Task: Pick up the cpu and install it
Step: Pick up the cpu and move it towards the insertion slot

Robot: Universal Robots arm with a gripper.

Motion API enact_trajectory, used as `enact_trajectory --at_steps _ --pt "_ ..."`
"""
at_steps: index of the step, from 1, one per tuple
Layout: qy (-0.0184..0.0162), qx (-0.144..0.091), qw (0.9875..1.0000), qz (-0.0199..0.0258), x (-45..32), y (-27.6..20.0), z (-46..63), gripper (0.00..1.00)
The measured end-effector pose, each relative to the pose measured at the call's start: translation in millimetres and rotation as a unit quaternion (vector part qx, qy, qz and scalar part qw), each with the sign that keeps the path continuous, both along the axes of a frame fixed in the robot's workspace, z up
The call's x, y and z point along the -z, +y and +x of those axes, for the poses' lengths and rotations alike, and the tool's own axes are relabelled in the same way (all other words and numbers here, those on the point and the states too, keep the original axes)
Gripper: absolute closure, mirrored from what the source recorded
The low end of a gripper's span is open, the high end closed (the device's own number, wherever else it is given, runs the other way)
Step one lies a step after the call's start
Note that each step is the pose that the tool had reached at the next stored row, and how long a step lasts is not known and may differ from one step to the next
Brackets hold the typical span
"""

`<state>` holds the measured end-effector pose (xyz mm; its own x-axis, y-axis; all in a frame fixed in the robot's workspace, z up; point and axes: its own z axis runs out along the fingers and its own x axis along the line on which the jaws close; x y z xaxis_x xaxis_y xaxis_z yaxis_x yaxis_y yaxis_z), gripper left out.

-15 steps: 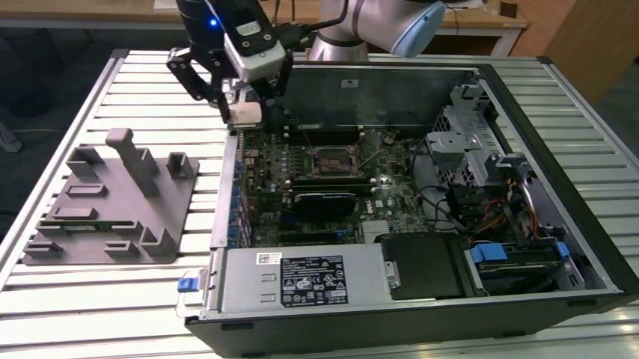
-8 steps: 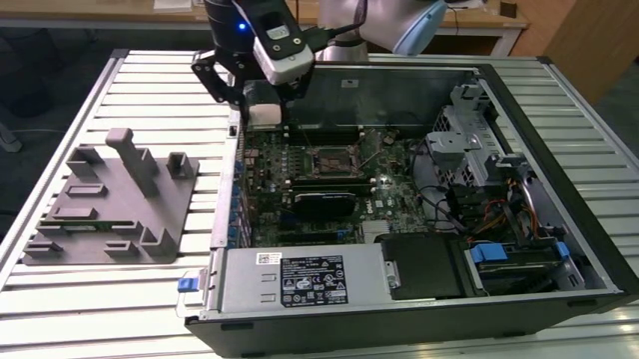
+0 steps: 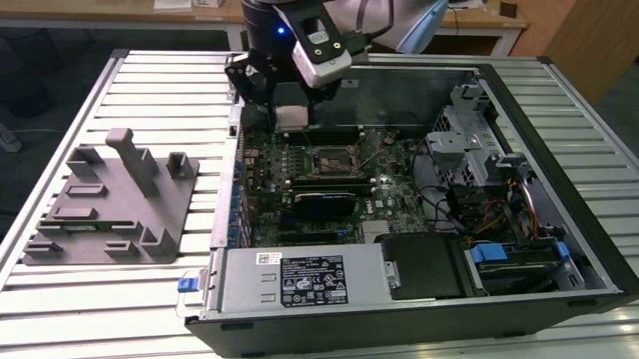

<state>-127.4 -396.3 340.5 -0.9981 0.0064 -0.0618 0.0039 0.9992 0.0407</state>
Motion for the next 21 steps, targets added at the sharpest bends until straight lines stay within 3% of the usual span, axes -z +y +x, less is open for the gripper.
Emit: enact_trajectory --at_steps 12,21 --pt "0.0051 0.000 1.0000 -0.0002 20.9 4.3 36.6 0.45" --pt "0.0096 0.000 1.0000 -0.0004 37.3 11.0 44.5 0.45"
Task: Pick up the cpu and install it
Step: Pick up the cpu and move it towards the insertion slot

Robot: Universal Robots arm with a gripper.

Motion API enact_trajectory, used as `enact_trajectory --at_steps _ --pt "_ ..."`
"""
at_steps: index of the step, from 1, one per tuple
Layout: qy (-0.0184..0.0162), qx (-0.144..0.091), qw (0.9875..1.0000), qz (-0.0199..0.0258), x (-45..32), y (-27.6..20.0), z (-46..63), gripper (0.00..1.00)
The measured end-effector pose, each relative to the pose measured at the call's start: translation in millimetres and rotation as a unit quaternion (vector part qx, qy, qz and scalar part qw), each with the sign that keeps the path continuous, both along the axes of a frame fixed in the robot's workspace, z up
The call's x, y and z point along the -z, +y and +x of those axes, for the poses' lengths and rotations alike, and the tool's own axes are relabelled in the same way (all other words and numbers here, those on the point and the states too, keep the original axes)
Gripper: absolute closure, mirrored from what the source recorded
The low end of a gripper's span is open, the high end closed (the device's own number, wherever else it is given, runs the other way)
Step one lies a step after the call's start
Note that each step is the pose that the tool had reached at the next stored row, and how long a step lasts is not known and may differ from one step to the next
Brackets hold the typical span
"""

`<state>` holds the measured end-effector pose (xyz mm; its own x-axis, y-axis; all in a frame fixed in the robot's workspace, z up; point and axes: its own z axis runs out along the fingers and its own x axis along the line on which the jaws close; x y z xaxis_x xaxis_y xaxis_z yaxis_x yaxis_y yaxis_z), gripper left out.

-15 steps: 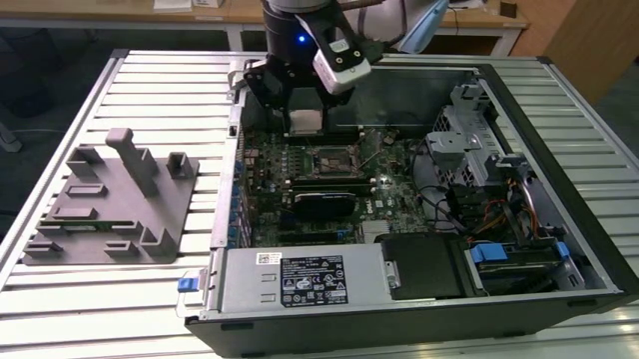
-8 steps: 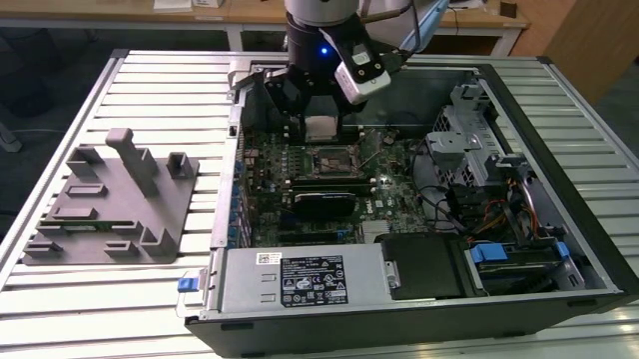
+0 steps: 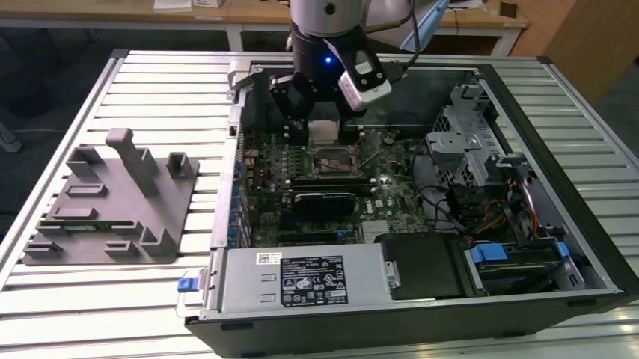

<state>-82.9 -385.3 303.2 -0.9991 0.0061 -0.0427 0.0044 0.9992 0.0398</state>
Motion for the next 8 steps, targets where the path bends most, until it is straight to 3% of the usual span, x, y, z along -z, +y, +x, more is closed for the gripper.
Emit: enact_trajectory --at_steps 8 --pt "0.0019 0.000 1.0000 -0.0014 14.7 7.1 3.6 0.45"
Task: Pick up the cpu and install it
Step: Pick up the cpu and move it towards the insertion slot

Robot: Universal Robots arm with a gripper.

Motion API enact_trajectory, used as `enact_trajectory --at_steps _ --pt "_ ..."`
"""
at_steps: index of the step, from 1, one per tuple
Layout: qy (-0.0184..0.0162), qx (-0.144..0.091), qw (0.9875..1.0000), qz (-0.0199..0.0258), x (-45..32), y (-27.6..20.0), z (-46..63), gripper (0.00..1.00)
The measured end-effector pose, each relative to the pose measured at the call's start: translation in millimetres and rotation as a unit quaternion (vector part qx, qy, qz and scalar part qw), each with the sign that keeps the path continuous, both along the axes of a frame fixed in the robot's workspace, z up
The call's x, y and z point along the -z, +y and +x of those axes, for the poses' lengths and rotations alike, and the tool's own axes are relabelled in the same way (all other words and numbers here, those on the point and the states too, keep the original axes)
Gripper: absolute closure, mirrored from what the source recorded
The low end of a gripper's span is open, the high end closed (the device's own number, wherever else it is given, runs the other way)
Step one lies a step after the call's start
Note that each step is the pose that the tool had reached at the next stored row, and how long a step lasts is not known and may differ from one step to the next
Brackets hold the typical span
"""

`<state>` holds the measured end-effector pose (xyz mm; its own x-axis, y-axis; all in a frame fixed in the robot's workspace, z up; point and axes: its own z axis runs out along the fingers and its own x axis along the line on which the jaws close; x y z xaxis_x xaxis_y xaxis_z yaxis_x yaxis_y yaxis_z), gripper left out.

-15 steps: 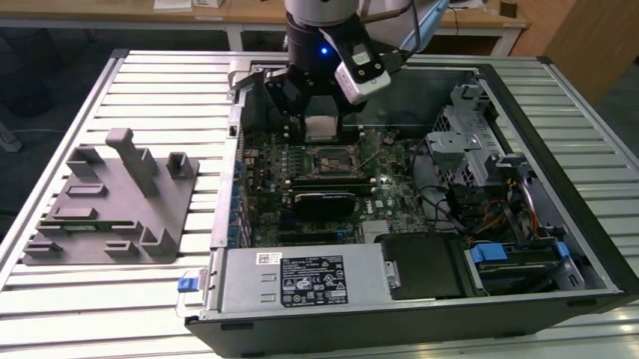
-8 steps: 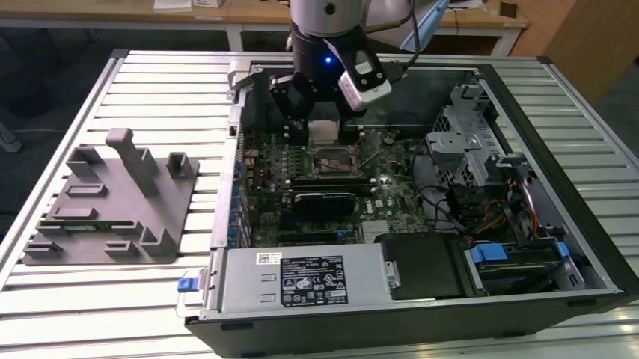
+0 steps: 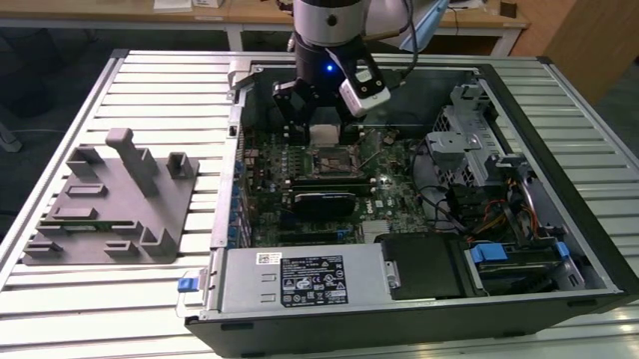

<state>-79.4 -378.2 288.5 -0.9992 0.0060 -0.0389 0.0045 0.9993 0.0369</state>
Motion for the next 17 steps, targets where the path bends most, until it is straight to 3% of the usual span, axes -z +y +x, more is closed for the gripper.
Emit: enact_trajectory --at_steps 12,17 --pt "0.0063 0.000 1.0000 -0.0030 19.8 7.5 16.2 0.45" --pt "0.0089 0.000 1.0000 -0.0042 25.4 12.8 22.1 0.45"
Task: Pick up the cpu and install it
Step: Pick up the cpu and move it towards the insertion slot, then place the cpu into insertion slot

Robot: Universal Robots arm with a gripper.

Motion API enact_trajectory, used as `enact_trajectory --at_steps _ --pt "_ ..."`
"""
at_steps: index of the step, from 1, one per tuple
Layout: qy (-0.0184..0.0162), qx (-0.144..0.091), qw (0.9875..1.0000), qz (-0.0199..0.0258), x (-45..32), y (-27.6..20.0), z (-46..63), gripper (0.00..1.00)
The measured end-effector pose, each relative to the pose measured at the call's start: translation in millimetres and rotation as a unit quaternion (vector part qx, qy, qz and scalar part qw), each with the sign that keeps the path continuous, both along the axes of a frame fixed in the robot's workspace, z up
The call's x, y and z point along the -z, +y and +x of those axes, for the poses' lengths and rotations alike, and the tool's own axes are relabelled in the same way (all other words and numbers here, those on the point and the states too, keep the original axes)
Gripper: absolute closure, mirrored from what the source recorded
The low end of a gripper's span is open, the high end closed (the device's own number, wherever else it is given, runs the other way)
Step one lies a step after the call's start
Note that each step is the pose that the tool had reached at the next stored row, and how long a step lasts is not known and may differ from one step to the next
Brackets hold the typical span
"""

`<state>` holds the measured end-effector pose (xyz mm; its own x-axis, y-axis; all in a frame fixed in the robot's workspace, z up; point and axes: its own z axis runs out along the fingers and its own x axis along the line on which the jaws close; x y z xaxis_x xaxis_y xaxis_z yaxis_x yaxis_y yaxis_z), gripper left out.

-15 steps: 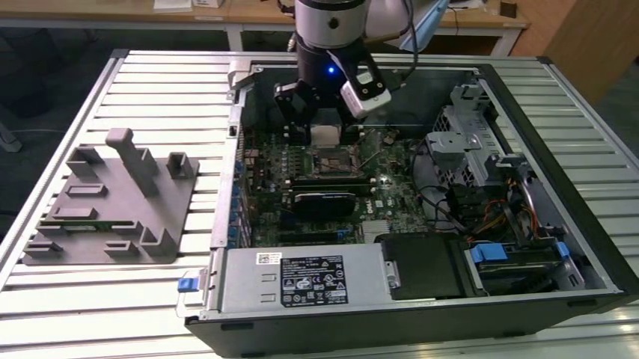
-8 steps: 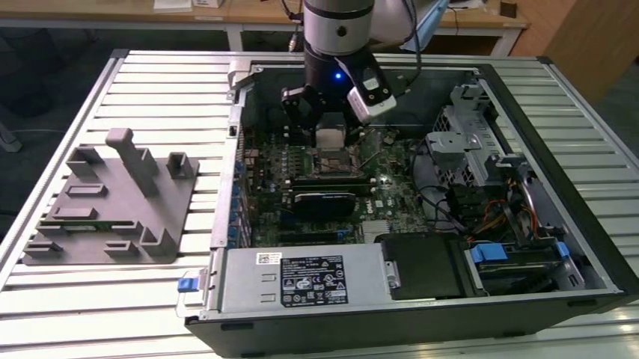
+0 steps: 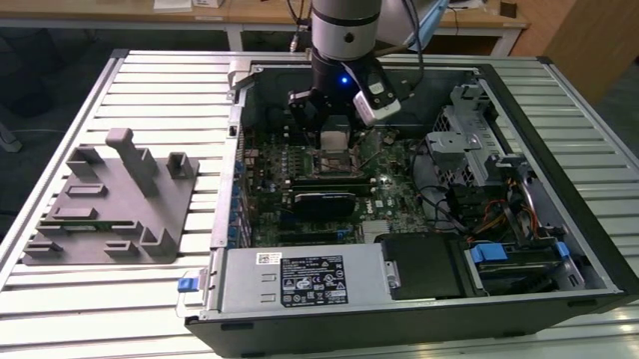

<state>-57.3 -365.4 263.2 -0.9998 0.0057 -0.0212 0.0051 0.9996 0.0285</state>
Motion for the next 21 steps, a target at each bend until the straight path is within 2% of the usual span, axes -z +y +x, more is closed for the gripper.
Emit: enact_trajectory --at_steps 13,21 --pt "0.0006 -0.008 1.0000 -0.0003 6.0 12.5 9.9 0.45" --pt "0.0006 -0.008 1.0000 -0.0004 6.2 13.4 10.3 0.45"
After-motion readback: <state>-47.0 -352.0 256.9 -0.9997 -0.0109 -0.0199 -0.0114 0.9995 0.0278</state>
